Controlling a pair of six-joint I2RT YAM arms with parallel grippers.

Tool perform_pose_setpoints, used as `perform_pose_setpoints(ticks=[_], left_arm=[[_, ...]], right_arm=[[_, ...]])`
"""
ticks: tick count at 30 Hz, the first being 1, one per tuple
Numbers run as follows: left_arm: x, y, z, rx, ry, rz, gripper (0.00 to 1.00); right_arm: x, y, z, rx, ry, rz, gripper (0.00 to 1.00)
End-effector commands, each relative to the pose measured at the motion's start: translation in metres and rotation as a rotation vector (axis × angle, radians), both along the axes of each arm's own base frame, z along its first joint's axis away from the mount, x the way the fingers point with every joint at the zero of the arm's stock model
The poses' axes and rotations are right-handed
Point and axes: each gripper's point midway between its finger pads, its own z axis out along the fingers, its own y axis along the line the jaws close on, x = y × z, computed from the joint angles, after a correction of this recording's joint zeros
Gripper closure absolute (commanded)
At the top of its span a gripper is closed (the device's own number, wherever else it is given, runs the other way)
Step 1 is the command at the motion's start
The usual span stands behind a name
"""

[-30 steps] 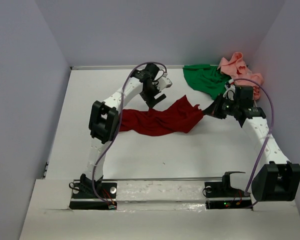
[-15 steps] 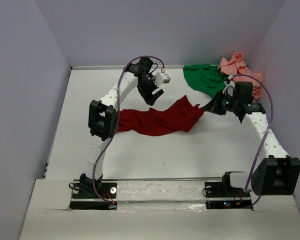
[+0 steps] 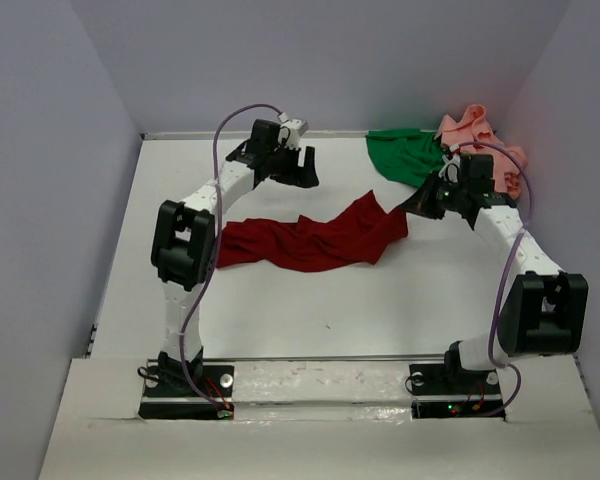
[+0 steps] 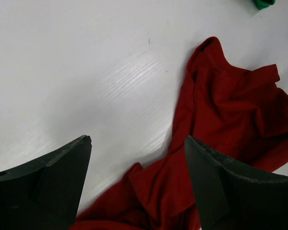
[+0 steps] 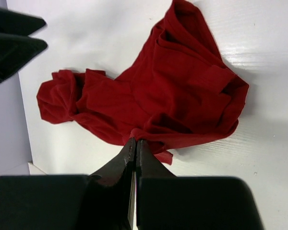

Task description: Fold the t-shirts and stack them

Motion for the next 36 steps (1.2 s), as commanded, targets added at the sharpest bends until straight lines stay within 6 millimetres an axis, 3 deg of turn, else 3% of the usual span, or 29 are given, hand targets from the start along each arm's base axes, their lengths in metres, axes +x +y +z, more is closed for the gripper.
perform_pose_setpoints(ticks=[1, 2, 3, 6, 8, 9, 10, 11, 14, 15, 17, 18, 20, 24, 25, 26, 28, 30, 32, 34, 35, 36], left_arm=[[-0.009, -0.014, 0.074, -0.302, -0.022, 0.240, 0.13], [-0.011, -0.010, 0.078, -0.314, -0.011, 0.297, 0.13], [-0.011, -0.005, 0.083, -0.330, 0.000, 0.351, 0.05], [-0.019, -0.004, 0.118, -0.437, 0.042, 0.410, 0.01], [-0.023, -0.007, 0.157, -0.530, 0.011, 0.388, 0.01], [-0.028, -0.016, 0.185, -0.612, -0.043, 0.308, 0.01], [-0.034, -0.018, 0.200, -0.659, -0.062, 0.264, 0.01], [-0.048, -0.021, 0.211, -0.745, 0.008, 0.193, 0.01], [-0.065, -0.024, 0.242, -1.021, 0.093, 0.037, 0.01], [-0.097, -0.017, 0.284, -1.200, 0.138, -0.163, 0.01], [-0.131, 0.002, 0.307, -1.438, 0.201, -0.408, 0.01], [-0.118, 0.005, 0.307, -1.504, 0.307, -0.374, 0.01], [-0.144, 0.028, 0.331, -1.647, 0.169, -0.557, 0.01], [-0.142, 0.027, 0.369, -1.633, 0.075, -0.521, 0.01], [-0.154, 0.033, 0.387, -1.636, -0.003, -0.551, 0.01], [-0.152, 0.033, 0.387, -1.640, -0.026, -0.538, 0.01], [-0.159, 0.044, 0.413, -1.707, -0.060, -0.555, 0.01], [-0.174, 0.055, 0.436, -1.768, -0.046, -0.705, 0.01], [-0.198, 0.069, 0.458, -1.804, -0.172, -0.911, 0.01], [-0.204, 0.073, 0.478, -1.816, -0.227, -0.949, 0.01], [-0.222, 0.081, 0.493, -1.819, -0.298, -0.998, 0.01], [-0.226, 0.082, 0.501, -1.814, -0.365, -0.983, 0.01]], right_arm=[[0.010, -0.005, 0.048, 0.001, -0.101, -0.041, 1.00], [0.009, -0.005, 0.050, 0.001, -0.095, -0.041, 1.00], [0.009, -0.005, 0.056, 0.002, -0.086, -0.042, 1.00], [0.007, -0.007, 0.059, -0.019, -0.024, -0.034, 1.00], [0.007, -0.009, 0.054, -0.033, 0.020, -0.035, 1.00], [0.006, -0.011, 0.052, -0.045, 0.031, -0.043, 1.00], [0.003, -0.012, 0.047, -0.050, 0.044, -0.048, 1.00], [0.002, -0.015, 0.046, -0.064, 0.039, -0.061, 1.00], [-0.008, -0.017, 0.044, -0.081, 0.026, -0.063, 1.00], [-0.009, -0.018, 0.045, -0.087, 0.017, -0.072, 1.00], [-0.013, -0.022, 0.050, -0.100, 0.002, -0.094, 1.00], [-0.014, -0.024, 0.052, -0.109, -0.001, -0.104, 1.00], [-0.015, -0.027, 0.056, -0.123, -0.010, -0.117, 1.00], [-0.011, -0.032, 0.062, -0.152, -0.020, -0.131, 1.00], [-0.011, -0.033, 0.063, -0.154, -0.022, -0.133, 1.00], [-0.010, -0.033, 0.063, -0.155, -0.023, -0.134, 1.00], [-0.008, -0.033, 0.065, -0.155, -0.027, -0.137, 1.00], [-0.006, -0.033, 0.067, -0.156, -0.031, -0.137, 1.00], [-0.005, -0.034, 0.066, -0.158, -0.028, -0.137, 1.00], [-0.005, -0.033, 0.065, -0.157, -0.023, -0.132, 1.00], [-0.004, -0.033, 0.064, -0.157, -0.021, -0.132, 1.00], [-0.004, -0.033, 0.064, -0.158, -0.019, -0.131, 1.00]])
